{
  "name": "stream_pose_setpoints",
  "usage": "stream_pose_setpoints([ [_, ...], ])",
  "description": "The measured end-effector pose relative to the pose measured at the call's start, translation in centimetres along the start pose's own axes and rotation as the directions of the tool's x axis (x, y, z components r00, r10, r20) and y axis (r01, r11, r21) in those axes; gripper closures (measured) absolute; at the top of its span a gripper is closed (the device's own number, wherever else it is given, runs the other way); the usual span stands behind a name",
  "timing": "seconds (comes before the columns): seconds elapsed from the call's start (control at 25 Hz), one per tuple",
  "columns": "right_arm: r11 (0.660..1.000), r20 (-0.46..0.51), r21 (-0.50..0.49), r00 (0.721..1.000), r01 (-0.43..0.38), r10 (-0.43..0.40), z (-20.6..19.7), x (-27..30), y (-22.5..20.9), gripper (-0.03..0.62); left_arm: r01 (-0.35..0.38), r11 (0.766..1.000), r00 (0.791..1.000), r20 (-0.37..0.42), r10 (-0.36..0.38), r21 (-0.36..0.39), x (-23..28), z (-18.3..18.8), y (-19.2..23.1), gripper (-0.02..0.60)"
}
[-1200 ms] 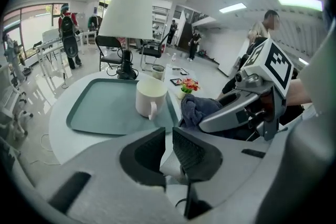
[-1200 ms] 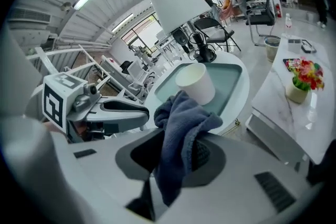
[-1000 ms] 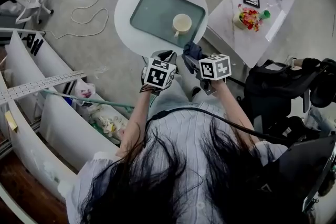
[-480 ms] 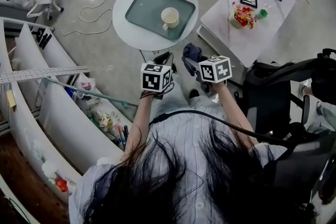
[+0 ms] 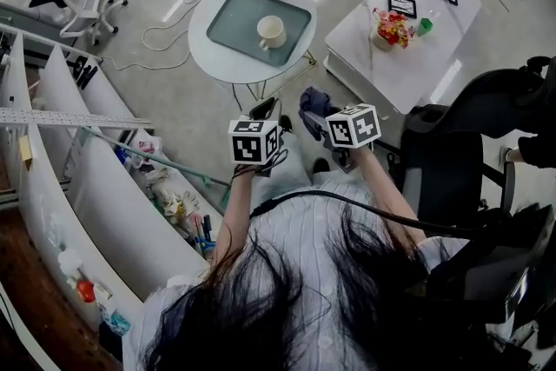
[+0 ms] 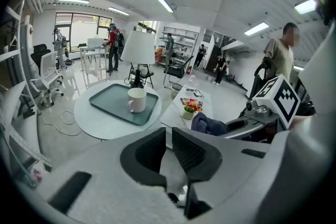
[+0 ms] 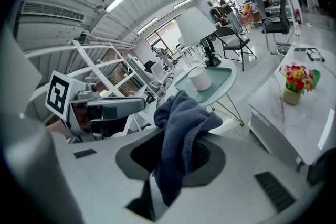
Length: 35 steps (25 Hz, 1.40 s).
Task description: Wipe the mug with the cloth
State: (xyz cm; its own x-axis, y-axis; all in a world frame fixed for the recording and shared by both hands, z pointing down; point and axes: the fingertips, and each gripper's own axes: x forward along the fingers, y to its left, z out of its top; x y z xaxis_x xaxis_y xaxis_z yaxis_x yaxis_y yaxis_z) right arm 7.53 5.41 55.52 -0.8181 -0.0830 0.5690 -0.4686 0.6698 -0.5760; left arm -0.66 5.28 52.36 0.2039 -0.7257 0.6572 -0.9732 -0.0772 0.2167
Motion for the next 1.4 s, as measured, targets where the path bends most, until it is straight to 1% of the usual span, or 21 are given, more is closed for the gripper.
stream_pose_setpoints([
  [0.32, 0.999, -0.021, -0.017, 0.999, -0.04, 0.039, -3.4, -1.0, 2.5, 0.5, -0.032, 0.999, 0.999, 0.007, 0.032, -0.041, -3.3, -3.8, -1.4, 0.531],
  [0.48, 0.997, -0.028, -0.041, 0.998, -0.058, 0.057, -4.1, -1.1, 3.6, 0.5, -0.044, 0.997, 0.999, 0.018, 0.046, -0.069, -4.4, -5.1, -1.8, 0.531],
  [0.6, 0.996, -0.03, -0.059, 0.998, -0.065, 0.063, -4.3, -1.2, 4.3, 0.5, -0.047, 0.996, 0.998, 0.026, 0.049, -0.072, -5.1, -5.7, -2.1, 0.531],
  [0.84, 0.995, -0.031, -0.077, 0.998, -0.063, 0.061, -4.6, -1.3, 4.9, 0.5, -0.05, 0.997, 0.998, 0.03, 0.052, -0.061, -5.8, -6.4, -2.5, 0.531],
  [1.12, 0.995, -0.039, -0.081, 0.997, -0.063, 0.06, -4.8, -1.2, 4.8, 0.5, -0.059, 0.997, 0.997, 0.038, 0.061, -0.045, -6.1, -6.3, -2.6, 0.531],
  [1.4, 0.994, -0.058, -0.094, 0.997, -0.056, 0.051, -5.1, -0.8, 4.9, 0.5, -0.076, 0.994, 0.995, 0.06, 0.081, -0.076, -7.0, -6.1, -1.5, 0.531],
])
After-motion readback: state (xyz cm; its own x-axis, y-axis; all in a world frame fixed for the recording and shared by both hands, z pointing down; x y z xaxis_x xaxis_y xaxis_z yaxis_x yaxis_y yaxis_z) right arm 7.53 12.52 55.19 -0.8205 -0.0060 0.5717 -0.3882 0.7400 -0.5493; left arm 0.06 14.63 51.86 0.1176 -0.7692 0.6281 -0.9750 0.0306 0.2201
